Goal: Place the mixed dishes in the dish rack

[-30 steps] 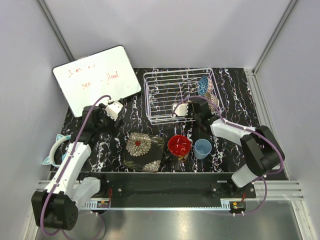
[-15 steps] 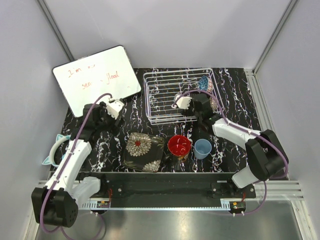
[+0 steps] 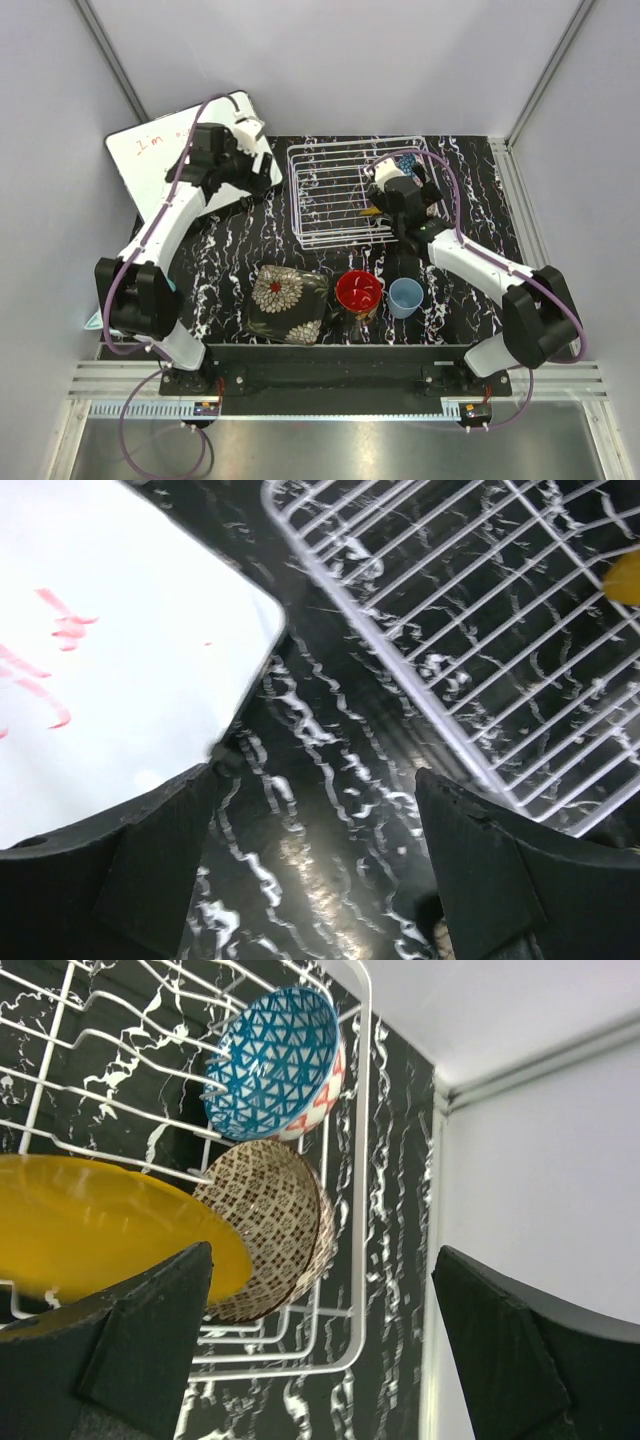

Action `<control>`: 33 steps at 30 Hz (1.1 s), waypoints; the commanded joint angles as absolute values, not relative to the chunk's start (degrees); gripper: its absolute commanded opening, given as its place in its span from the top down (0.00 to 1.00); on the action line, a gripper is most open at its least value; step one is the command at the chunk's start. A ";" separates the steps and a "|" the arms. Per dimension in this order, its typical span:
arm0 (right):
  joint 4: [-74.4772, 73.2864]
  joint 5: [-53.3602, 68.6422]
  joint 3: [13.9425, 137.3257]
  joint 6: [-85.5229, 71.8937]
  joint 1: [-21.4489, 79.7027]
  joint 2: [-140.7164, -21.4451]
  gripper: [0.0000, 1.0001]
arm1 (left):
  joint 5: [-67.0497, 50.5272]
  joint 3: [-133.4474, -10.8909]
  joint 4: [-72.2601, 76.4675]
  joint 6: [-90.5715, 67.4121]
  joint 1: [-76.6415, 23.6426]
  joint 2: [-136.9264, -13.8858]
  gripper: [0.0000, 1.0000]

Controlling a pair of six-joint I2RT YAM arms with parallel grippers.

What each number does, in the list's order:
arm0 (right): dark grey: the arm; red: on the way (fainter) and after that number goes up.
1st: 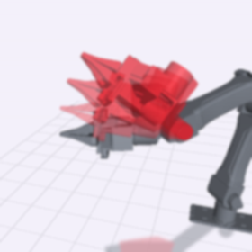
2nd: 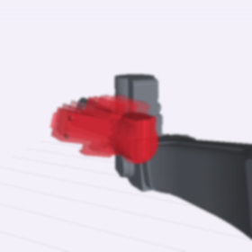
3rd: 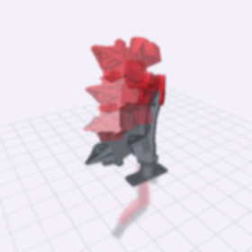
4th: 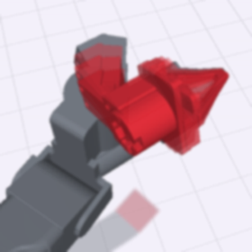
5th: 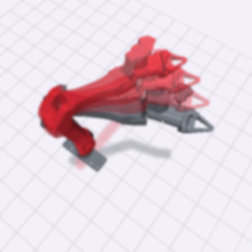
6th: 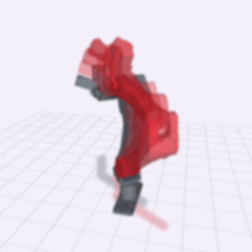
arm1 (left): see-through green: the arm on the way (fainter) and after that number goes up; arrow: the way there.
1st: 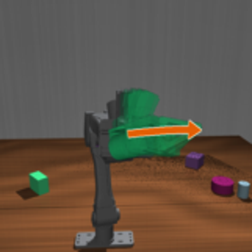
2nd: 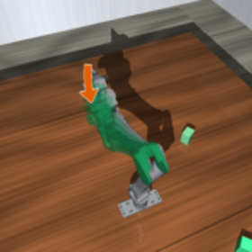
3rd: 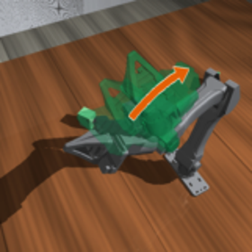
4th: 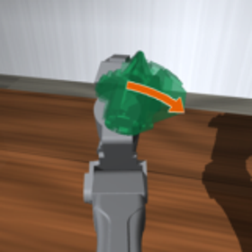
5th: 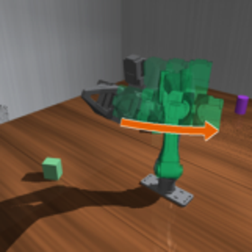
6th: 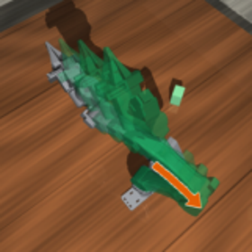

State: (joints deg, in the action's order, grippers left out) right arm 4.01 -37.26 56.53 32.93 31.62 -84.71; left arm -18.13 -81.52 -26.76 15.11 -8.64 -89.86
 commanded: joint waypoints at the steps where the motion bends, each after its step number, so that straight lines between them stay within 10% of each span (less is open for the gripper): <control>1: -2.02 -41.14 57.58 19.87 31.82 -82.54 0.00 | -19.87 -85.69 -32.34 10.81 -13.97 -91.76 0.15; 33: -10.54 -45.09 57.13 1.41 28.13 -73.21 0.00 | -5.54 -67.52 -34.72 16.87 -20.83 -92.30 0.13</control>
